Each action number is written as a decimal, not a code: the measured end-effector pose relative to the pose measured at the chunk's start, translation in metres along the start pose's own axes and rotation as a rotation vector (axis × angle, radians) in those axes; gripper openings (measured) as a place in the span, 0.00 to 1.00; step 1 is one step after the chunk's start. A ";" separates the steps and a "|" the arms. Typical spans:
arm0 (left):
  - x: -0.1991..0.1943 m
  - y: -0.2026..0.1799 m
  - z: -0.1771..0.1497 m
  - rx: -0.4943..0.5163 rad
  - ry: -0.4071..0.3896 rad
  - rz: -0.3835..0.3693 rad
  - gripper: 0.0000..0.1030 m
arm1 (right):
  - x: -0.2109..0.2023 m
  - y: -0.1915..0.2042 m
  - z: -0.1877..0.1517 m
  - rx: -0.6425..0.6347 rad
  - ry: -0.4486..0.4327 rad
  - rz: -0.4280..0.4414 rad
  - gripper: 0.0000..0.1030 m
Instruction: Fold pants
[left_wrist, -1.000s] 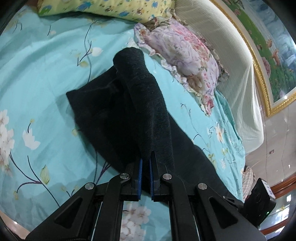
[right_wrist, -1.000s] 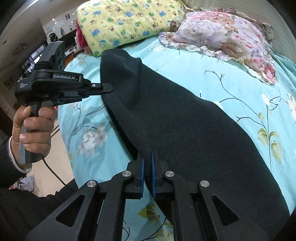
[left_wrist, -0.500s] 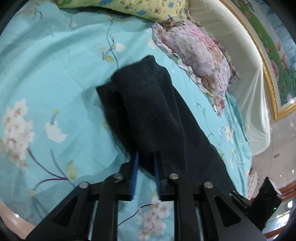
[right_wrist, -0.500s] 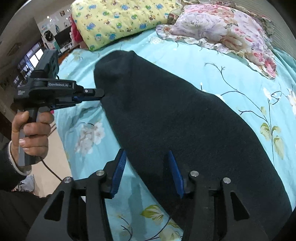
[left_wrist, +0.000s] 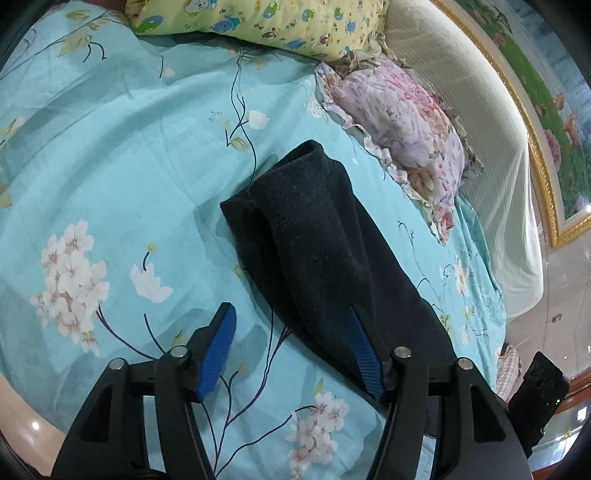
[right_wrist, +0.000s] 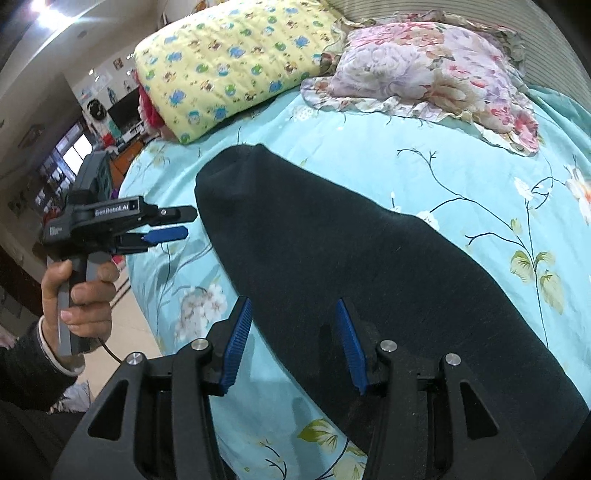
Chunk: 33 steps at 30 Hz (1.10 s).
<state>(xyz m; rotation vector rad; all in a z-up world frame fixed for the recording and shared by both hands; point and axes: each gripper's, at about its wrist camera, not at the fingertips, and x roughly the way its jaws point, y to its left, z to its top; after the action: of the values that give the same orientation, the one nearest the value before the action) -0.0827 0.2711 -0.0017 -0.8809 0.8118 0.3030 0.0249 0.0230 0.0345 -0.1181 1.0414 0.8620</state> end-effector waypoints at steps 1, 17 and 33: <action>0.000 0.000 0.001 -0.003 0.001 0.003 0.63 | 0.000 -0.002 0.001 0.010 -0.003 0.000 0.48; 0.027 0.015 0.052 -0.014 0.025 0.070 0.66 | 0.019 -0.095 0.055 0.287 -0.056 -0.018 0.48; 0.057 -0.002 0.058 0.101 0.034 0.076 0.30 | 0.083 -0.090 0.066 0.146 0.166 -0.029 0.20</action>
<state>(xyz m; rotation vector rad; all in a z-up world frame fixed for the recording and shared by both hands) -0.0140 0.3100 -0.0216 -0.7634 0.8861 0.3117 0.1507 0.0401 -0.0232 -0.0822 1.2523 0.7564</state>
